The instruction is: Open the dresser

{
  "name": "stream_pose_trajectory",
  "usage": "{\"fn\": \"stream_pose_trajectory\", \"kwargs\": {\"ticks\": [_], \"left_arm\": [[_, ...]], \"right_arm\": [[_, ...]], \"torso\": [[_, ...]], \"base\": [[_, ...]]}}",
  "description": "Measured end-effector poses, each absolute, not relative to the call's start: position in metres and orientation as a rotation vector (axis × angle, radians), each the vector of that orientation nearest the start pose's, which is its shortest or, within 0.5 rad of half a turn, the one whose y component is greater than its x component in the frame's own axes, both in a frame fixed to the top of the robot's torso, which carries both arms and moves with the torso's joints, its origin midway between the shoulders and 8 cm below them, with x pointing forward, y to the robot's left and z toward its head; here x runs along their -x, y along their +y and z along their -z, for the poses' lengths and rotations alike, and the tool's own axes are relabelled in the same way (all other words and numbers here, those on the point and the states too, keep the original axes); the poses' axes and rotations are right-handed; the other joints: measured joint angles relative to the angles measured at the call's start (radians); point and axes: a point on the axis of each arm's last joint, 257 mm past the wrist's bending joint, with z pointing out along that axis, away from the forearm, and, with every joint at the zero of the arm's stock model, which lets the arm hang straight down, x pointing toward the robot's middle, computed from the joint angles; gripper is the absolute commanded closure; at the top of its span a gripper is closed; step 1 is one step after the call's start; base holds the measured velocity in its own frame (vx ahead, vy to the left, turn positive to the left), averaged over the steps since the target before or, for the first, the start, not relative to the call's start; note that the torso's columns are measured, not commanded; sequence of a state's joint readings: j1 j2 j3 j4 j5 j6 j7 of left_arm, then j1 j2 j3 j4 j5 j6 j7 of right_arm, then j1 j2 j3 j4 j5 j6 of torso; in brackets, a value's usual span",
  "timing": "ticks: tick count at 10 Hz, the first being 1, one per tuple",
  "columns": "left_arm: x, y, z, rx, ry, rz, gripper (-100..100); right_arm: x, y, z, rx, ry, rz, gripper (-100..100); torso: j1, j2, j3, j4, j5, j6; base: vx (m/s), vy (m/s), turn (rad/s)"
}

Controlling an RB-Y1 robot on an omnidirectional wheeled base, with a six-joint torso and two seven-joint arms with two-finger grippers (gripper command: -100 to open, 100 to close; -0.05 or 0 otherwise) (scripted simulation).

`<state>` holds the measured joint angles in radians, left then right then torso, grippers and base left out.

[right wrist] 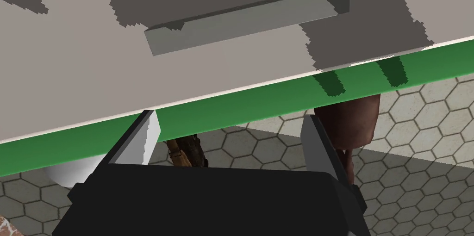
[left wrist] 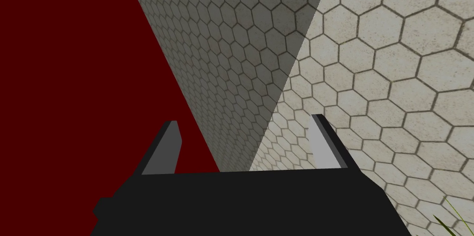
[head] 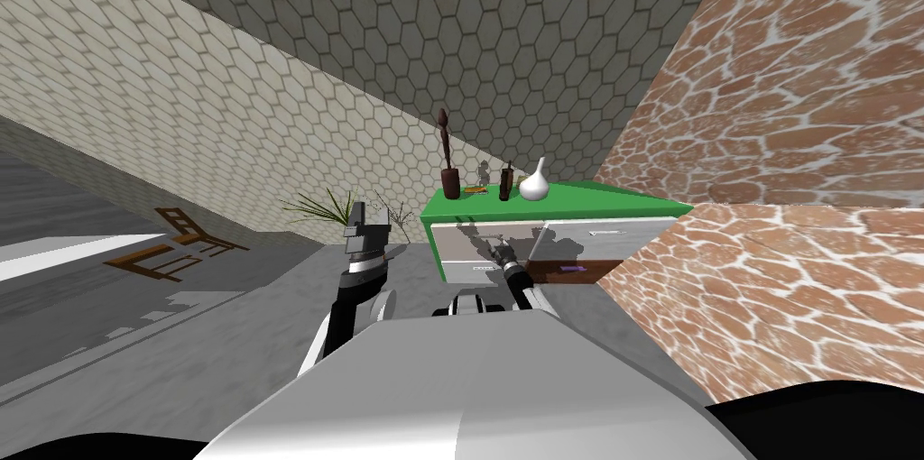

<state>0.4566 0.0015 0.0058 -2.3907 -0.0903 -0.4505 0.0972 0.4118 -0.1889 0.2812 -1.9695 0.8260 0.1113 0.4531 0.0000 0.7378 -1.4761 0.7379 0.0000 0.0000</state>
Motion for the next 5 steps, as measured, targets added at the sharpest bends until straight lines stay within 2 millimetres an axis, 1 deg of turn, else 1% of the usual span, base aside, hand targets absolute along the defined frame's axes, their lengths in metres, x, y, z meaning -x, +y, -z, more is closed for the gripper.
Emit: {"fn": "stream_pose_trajectory", "kwargs": {"ticks": [2, 3, 5], "left_arm": [[-0.331, 0.262, -0.077, 0.556, 0.571, 1.362, 0], [-0.331, 0.262, -0.077, 0.556, 0.571, 1.362, 0], [-0.331, 0.262, -0.077, 0.556, 0.571, 1.362, 0]], "right_arm": [[-0.424, -0.189, 0.258, -0.041, 1.701, -0.159, -100], [-0.423, -0.186, 0.268, -0.009, 1.723, -0.119, -100], [-0.426, -0.184, 0.282, 0.062, 1.754, -0.037, -100]], "torso": [[0.0, 0.001, 0.0, 0.0, 0.0, 0.0], [0.0, 0.0, 0.0, 0.0, 0.0, 0.0], [0.0, -0.001, 0.0, 0.0, 0.0, 0.0]], "base": [[0.012, 0.003, 0.003], [0.014, 0.006, 0.004], [0.022, 0.009, 0.004]]}}
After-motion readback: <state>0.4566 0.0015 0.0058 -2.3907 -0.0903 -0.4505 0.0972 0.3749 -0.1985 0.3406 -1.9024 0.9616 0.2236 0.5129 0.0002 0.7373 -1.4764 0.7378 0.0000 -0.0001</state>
